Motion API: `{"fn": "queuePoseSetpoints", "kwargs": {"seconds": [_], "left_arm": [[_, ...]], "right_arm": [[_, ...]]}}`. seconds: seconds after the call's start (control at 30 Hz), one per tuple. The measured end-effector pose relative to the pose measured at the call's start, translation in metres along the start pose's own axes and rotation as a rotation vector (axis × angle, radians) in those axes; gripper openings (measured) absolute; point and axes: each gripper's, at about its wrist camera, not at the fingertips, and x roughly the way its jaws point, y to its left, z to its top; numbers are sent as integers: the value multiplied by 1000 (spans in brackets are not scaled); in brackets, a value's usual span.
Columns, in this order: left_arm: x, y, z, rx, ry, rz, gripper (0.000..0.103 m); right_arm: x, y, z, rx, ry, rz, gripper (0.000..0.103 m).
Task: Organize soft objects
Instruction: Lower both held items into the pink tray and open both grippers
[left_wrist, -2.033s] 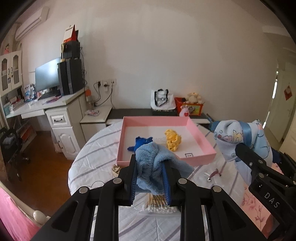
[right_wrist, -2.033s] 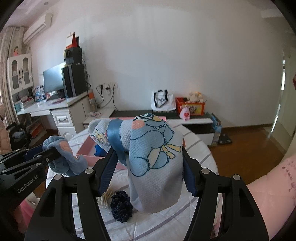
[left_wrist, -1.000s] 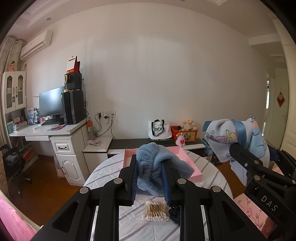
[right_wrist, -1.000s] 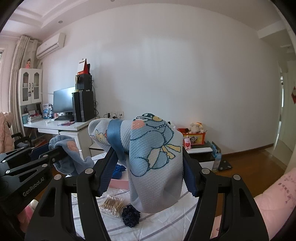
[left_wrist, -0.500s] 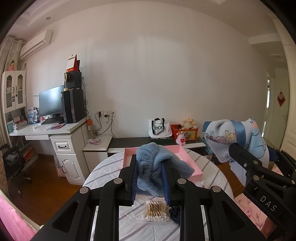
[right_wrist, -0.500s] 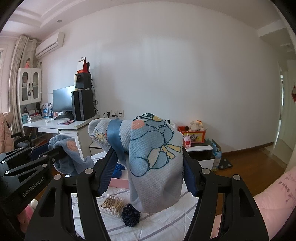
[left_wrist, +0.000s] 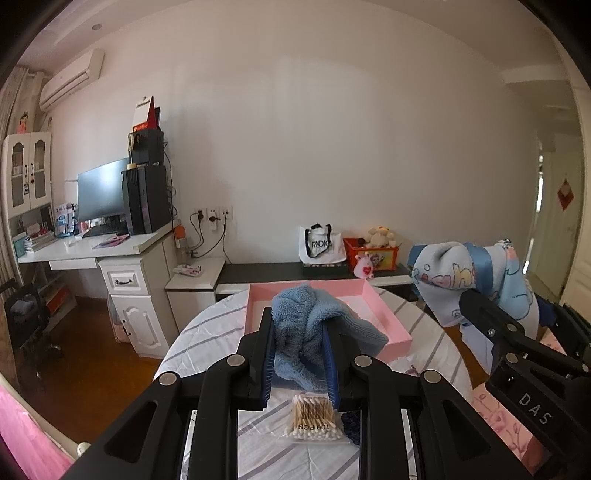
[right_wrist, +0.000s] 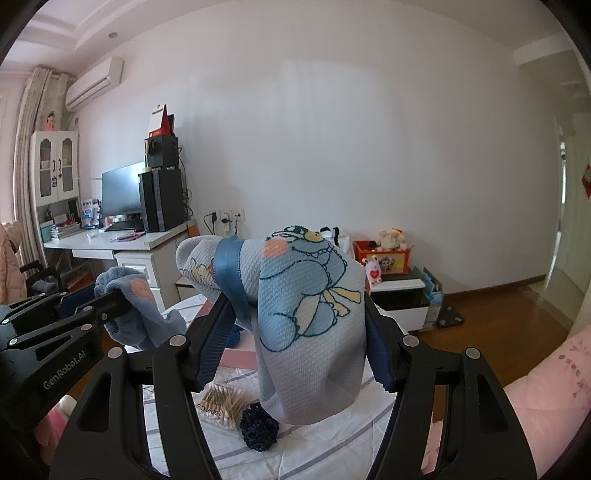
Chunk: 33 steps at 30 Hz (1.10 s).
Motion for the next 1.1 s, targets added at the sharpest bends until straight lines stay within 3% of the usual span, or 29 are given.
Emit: {"fn": "queuePoseSetpoints", "kwargs": {"seconds": [0.53, 1.1], "left_arm": [[110, -2, 37, -15, 115, -15, 20], [300, 11, 101, -74, 331, -31, 20]], "right_arm": [[87, -9, -5, 36, 112, -31, 62], [201, -3, -34, 21, 307, -3, 62]]}}
